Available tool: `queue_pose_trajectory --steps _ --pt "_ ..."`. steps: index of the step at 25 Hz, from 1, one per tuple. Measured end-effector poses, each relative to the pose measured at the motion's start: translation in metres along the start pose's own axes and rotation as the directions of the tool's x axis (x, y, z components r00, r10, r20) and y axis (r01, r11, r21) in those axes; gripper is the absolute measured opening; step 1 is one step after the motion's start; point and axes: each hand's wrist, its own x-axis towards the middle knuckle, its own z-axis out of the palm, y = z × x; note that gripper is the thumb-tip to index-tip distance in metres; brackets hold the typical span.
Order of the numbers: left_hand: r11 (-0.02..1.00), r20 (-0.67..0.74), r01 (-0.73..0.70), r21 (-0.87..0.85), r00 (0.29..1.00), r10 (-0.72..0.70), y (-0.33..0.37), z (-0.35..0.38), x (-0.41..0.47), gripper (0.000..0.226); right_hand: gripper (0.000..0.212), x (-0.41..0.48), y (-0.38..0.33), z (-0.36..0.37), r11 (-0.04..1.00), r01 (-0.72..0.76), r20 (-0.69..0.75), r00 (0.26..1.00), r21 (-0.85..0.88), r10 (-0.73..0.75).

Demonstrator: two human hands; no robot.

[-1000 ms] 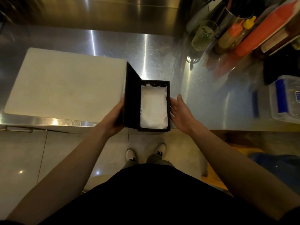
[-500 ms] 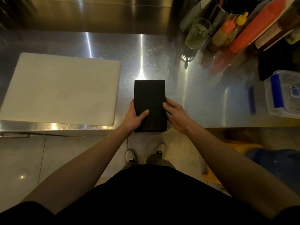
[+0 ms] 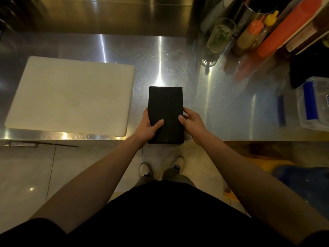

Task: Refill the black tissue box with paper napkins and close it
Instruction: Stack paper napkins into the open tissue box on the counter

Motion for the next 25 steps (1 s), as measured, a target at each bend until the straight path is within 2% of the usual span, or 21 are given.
queue_pose_trajectory --steps 3,6,8,11,16,20,22,25 --pt "0.998 -0.062 0.067 -0.016 0.996 -0.068 0.007 0.001 0.004 0.074 0.036 0.0 -0.001 0.0 0.993 -0.077 -0.016 0.997 -0.087 0.076" --pt "0.981 -0.123 0.179 -0.07 0.975 -0.186 0.019 0.002 0.01 0.071 0.032 0.0 -0.003 -0.002 0.993 -0.094 0.0 0.996 -0.066 0.094" --pt "0.976 -0.119 0.204 -0.07 0.97 -0.211 0.029 0.005 0.014 0.07 0.029 -0.001 -0.003 -0.007 0.995 -0.094 0.001 0.996 -0.045 0.095" --pt "0.982 -0.138 0.161 -0.102 0.975 -0.174 0.044 0.011 0.016 0.063 0.026 0.004 -0.004 -0.021 0.999 -0.035 0.009 0.999 -0.039 0.036" --pt "0.969 -0.247 0.097 -0.228 0.957 -0.154 0.071 0.017 0.013 0.053 0.031 0.014 -0.022 -0.039 0.992 0.124 0.055 0.991 -0.039 -0.122" --pt "0.891 -0.209 0.006 -0.455 0.971 -0.113 0.096 0.007 0.003 0.055 0.049 0.022 -0.039 -0.045 0.971 0.237 0.044 0.971 -0.01 -0.236" --pt "0.83 -0.202 -0.039 -0.556 0.975 -0.089 0.107 -0.001 0.004 0.057 0.051 0.024 -0.052 -0.045 0.968 0.246 0.026 0.969 0.041 -0.247" --pt "0.823 -0.234 -0.081 -0.562 0.97 -0.064 0.115 -0.009 0.018 0.054 0.041 0.03 -0.068 -0.044 0.953 0.204 -0.038 0.979 0.226 -0.2"
